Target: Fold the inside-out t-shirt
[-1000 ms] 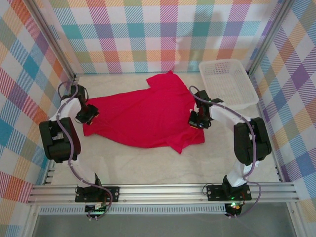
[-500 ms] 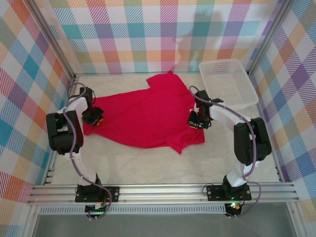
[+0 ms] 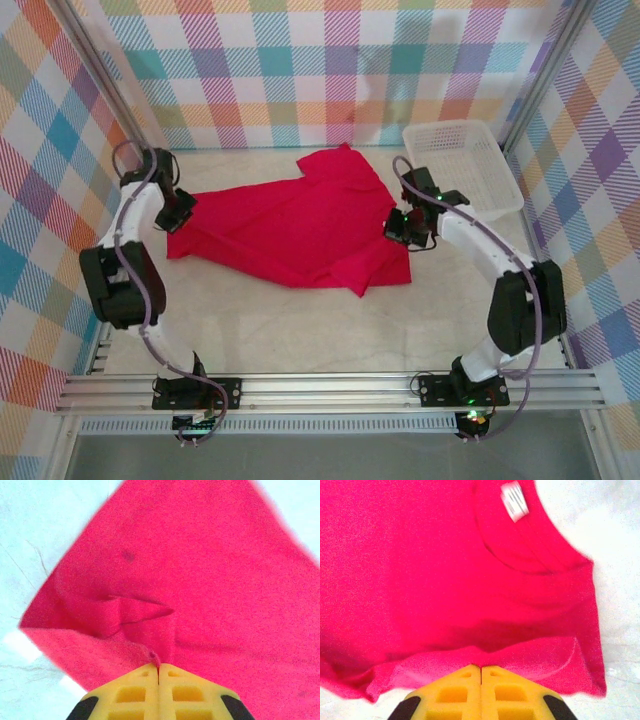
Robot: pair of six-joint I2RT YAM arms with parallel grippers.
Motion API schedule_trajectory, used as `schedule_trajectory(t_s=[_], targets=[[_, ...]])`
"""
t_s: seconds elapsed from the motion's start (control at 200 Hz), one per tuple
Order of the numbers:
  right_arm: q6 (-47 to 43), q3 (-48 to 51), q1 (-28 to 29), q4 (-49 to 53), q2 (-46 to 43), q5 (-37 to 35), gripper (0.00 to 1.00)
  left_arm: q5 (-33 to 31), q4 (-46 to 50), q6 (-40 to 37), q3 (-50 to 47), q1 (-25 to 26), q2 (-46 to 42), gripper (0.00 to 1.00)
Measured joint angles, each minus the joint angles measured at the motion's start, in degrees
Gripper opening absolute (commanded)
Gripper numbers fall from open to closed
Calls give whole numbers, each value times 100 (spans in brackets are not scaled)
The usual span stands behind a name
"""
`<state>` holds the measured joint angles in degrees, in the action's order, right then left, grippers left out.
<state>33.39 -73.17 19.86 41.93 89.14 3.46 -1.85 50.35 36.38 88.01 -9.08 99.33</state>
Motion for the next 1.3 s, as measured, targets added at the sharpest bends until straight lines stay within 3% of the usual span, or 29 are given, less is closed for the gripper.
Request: schedule_trajectory(t_s=[0.305, 0.52, 0.675, 0.86, 1.035, 1.3], targets=[[-184, -2116, 2, 431, -826, -57, 0, -221, 361, 26, 1506, 0, -1895, 0], [-289, -3397, 2, 367, -1676, 555, 0, -719, 341, -35, 2653, 0, -3032, 0], [-398, -4207, 4, 387, -2304, 907, 0, -1163, 356, -238, 3467, -2, -3462, 0], [-721, -5335, 9, 625, -2452, 691, 0, -1432, 365, -479, 4306, -2, -3598, 0], [-1198, -5904, 9, 752, -1878, 79, 0, -1386, 302, -590, 3842, -2, -3427, 0], [-1633, -5558, -4, 632, 352, -608, 0, -1189, -654, -540, 1239, -7, -1932, 0]])
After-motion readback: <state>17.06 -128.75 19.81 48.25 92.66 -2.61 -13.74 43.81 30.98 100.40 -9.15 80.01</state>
